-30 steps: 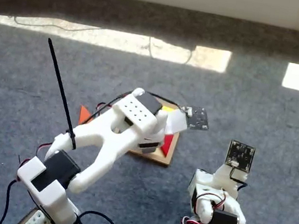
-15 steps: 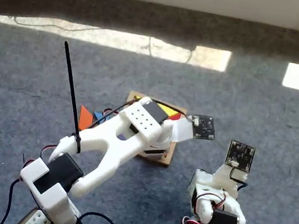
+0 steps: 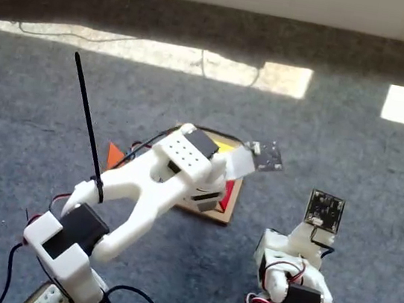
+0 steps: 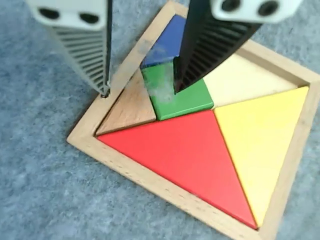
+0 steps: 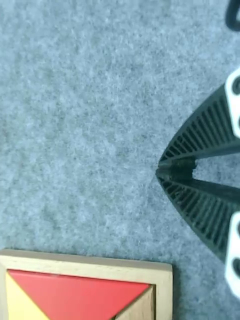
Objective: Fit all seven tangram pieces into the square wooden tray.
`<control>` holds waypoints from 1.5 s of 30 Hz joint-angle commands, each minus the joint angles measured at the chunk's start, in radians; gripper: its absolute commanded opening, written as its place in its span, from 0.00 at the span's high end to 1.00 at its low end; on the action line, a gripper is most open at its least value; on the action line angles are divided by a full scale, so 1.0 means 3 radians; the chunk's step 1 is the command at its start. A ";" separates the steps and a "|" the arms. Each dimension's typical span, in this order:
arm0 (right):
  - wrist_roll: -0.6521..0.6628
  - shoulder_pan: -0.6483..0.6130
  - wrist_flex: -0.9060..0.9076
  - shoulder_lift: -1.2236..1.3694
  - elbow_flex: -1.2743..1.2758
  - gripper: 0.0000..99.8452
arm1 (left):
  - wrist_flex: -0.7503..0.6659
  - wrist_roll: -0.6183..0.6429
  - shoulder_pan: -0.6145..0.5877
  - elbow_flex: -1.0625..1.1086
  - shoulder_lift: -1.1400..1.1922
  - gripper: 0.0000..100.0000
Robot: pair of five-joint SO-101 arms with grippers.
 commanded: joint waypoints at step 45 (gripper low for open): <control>-0.0026 0.0028 0.0028 -0.0033 0.0309 0.99 | 0.0107 0.2879 -0.1573 -0.0074 0.0217 0.72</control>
